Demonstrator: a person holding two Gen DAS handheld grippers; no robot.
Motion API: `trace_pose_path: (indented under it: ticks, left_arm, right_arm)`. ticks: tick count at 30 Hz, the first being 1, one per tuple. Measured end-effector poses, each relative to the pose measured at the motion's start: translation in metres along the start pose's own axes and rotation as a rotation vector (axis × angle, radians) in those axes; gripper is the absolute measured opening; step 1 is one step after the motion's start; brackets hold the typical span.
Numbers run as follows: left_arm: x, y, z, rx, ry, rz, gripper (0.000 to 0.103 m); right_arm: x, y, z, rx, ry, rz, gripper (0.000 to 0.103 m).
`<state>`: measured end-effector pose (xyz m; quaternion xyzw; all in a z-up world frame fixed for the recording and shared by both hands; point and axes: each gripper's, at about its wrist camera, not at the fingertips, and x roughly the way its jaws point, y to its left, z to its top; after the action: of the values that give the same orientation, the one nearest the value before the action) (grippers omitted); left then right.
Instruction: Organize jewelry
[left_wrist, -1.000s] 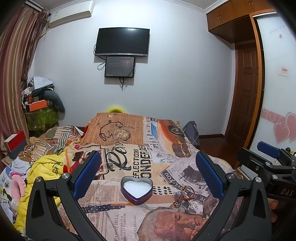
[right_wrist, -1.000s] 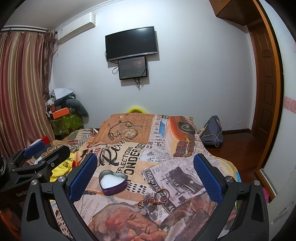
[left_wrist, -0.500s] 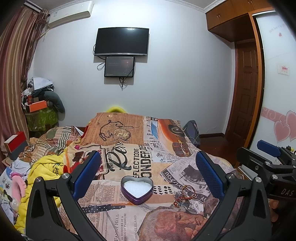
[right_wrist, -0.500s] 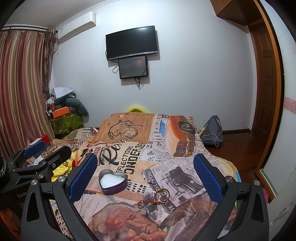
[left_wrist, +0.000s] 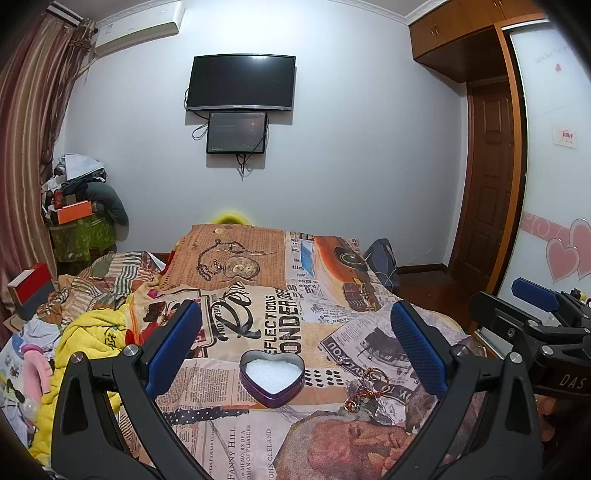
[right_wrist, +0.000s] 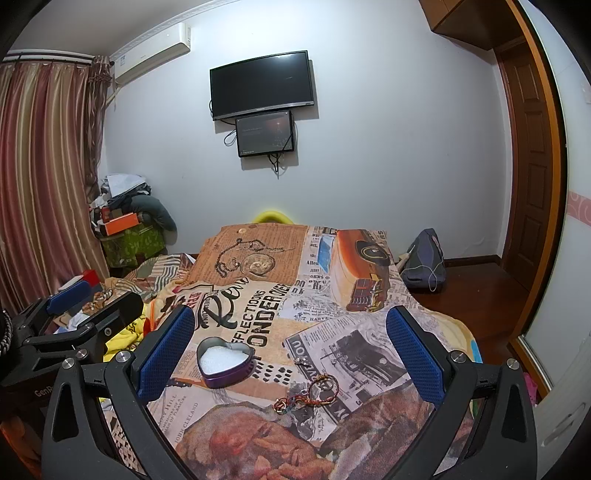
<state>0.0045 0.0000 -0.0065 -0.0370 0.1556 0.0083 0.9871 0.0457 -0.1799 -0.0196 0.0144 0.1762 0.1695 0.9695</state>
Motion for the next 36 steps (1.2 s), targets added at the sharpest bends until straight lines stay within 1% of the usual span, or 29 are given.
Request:
trace_pose_path:
  ticks: [27, 32, 36]
  left_arm:
    - [0.0, -0.001, 0.0, 0.004, 0.005, -0.001, 0.103]
    - [0.003, -0.001, -0.001, 0.007, 0.015, 0.001, 0.103]
    - [0.012, -0.001, -0.002, 0.01, 0.039, 0.0, 0.103]
  right_arm:
    - [0.001, 0.0, -0.001, 0.004, 0.006, 0.002, 0.103]
    - [0.003, 0.0, 0.0, 0.003, 0.012, 0.003, 0.103]
    - [0.008, -0.001, -0.002, 0.003, 0.03, -0.001, 0.103]
